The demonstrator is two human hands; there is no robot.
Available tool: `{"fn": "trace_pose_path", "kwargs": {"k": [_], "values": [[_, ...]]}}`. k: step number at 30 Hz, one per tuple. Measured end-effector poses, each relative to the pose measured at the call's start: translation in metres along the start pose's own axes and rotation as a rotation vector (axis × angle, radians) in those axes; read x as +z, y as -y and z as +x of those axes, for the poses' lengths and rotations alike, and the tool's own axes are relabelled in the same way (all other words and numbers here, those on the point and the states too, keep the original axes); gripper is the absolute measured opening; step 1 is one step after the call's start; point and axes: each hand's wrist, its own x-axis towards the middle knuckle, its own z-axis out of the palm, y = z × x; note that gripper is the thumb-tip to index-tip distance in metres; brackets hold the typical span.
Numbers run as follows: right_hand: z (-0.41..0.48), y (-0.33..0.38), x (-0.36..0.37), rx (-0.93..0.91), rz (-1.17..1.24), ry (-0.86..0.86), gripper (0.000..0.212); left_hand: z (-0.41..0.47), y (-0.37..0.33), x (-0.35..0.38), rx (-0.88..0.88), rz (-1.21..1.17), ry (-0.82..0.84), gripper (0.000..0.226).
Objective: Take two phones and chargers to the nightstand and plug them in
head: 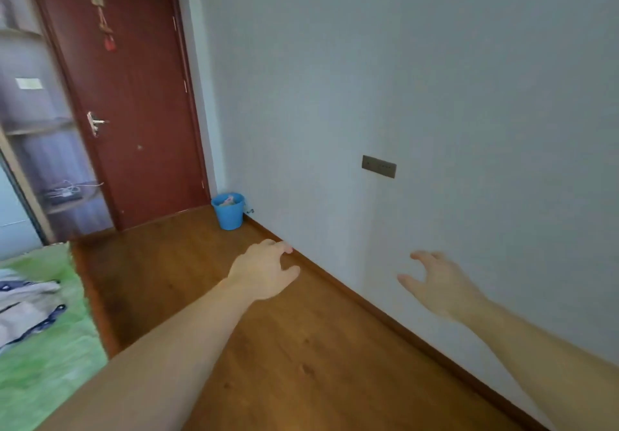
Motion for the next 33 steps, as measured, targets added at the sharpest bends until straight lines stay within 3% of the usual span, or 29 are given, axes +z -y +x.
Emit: {"fn": "trace_pose_path", "kwargs": {"k": [6, 17, 24, 33], "values": [[0.123, 0.010, 0.024, -0.225, 0.107, 0.128, 0.068, 0.083, 0.012, 0.014, -0.304, 0.026, -0.020, 0.052], [0.270, 0.070, 0.050, -0.441, 0.131, 0.251, 0.072, 0.142, 0.052, 0.009, -0.497, 0.120, -0.045, 0.053], [0.329, 0.174, 0.094, -0.637, 0.078, 0.301, 0.073, 0.158, 0.144, -0.015, -0.654, 0.135, -0.093, 0.058], [0.446, 0.366, 0.163, -0.762, -0.016, 0.298, 0.067, 0.231, 0.326, -0.067, -0.765, 0.116, -0.202, 0.055]]}}
